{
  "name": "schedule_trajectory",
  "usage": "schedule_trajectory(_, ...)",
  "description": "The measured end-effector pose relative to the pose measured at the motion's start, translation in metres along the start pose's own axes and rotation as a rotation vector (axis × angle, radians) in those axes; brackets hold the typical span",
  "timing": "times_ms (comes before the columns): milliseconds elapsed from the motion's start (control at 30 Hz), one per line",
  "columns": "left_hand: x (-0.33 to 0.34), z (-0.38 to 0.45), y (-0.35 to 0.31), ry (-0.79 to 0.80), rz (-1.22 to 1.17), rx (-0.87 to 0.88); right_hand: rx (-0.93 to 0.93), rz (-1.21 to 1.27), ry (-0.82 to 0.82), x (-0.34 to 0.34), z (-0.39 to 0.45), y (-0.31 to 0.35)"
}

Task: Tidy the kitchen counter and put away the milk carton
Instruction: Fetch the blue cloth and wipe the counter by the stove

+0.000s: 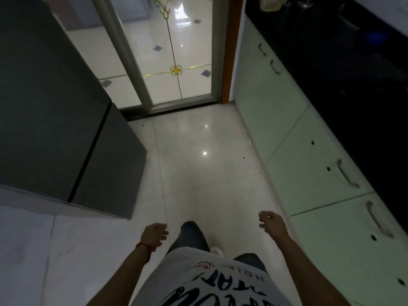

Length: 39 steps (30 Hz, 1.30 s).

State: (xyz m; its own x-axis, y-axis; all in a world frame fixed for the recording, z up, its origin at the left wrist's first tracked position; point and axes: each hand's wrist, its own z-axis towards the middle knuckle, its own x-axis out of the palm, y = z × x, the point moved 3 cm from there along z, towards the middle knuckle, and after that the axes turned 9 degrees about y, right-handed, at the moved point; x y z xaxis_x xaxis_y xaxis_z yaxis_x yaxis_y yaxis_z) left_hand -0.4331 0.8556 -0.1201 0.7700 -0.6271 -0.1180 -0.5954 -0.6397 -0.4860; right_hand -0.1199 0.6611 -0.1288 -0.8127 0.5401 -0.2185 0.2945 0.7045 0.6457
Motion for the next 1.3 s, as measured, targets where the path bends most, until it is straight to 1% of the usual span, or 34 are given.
schedule_trajectory(167,-0.009,0.055,-0.085,-0.01,0.031,0.009,-0.056,-0.028,-0.035,0.002,0.072,0.09)
schedule_trajectory(267,-0.011,0.099,-0.146,0.0,0.118,0.038,-0.068,-0.031,-0.083,0.0,0.113,0.129)
schedule_trajectory(433,-0.002,0.155,-0.274,0.063,0.214,0.084,-0.001,0.087,-0.148,-0.007,0.166,0.185)
schedule_trajectory(600,0.028,0.198,-0.405,0.151,0.383,0.185,0.045,0.219,-0.194,-0.018,0.198,0.226)
schedule_trajectory(767,0.088,0.23,-0.51,0.245,0.513,0.27,0.106,0.383,-0.295,-0.045,0.222,0.243)
schedule_trajectory(900,0.147,0.254,-0.571,0.315,0.629,0.327,0.082,0.441,-0.34,-0.082,0.247,0.269)
schedule_trajectory(1000,0.19,0.265,-0.606,0.326,0.69,0.367,-0.006,0.444,-0.372,-0.116,0.269,0.305)
schedule_trajectory(1133,0.248,0.254,-0.657,0.358,0.772,0.457,-0.145,0.507,-0.354,-0.169,0.287,0.368)
schedule_trajectory(1200,0.277,0.247,-0.686,0.376,0.817,0.547,-0.225,0.537,-0.38,-0.202,0.292,0.401)
schedule_trajectory(1300,0.318,0.233,-0.729,0.366,0.931,0.76,-0.318,0.565,-0.451,-0.249,0.298,0.439)
